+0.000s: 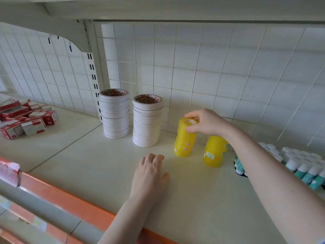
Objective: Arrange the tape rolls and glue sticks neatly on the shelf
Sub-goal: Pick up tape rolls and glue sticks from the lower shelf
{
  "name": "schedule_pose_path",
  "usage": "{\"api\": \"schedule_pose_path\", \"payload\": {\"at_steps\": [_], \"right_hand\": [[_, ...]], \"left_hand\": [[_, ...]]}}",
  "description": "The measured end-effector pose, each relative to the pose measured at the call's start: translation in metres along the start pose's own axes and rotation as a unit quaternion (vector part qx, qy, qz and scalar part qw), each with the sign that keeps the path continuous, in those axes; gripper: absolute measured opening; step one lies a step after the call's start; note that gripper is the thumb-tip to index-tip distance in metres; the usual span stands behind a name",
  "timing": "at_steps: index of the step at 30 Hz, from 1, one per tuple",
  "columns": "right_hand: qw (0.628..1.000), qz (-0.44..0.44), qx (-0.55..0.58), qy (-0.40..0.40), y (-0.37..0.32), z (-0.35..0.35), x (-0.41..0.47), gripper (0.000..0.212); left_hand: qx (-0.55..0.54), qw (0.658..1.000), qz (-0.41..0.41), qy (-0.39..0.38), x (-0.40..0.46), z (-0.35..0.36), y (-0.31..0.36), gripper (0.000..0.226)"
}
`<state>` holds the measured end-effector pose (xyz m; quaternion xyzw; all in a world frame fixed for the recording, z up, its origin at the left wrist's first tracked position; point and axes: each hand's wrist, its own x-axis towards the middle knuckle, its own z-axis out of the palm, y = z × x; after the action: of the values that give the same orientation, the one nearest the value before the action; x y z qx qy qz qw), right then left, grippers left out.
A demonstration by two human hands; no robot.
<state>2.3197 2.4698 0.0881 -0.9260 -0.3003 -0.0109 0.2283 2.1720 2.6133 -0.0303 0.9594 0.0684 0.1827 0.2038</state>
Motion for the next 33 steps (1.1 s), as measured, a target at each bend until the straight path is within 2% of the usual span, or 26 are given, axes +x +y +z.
{"api": "schedule_pose_path", "payload": {"at_steps": [5,9,15,17,23,28,33], "right_hand": [[0.999,-0.026,-0.033,0.003,0.002,-0.001,-0.012,0.072],[0.991,-0.050,-0.065,0.109,0.008,-0.015,-0.038,0.055],[0.968,-0.016,-0.103,0.228,0.031,-0.024,-0.111,0.036],[0.960,0.009,-0.117,0.255,0.041,-0.021,-0.138,0.031],[0.942,0.120,-0.174,0.262,0.063,-0.005,-0.222,0.026],[0.911,0.239,-0.213,0.261,0.075,0.004,-0.301,0.033],[0.869,0.335,-0.249,0.266,0.097,-0.001,-0.382,0.031]], "left_hand": [[0.017,1.000,0.005,-0.009,-0.002,-0.003,0.004,0.047],[0.055,0.998,0.006,-0.023,-0.003,-0.011,0.010,0.049],[0.079,0.997,0.003,-0.003,-0.019,-0.022,0.032,0.048],[0.076,0.997,0.010,-0.005,-0.027,-0.023,0.041,0.046],[0.057,0.996,0.066,-0.031,-0.046,-0.017,0.070,0.044],[0.032,0.987,0.141,-0.065,-0.061,-0.005,0.102,0.048],[0.014,0.974,0.199,-0.106,-0.082,0.014,0.160,0.050]]}}
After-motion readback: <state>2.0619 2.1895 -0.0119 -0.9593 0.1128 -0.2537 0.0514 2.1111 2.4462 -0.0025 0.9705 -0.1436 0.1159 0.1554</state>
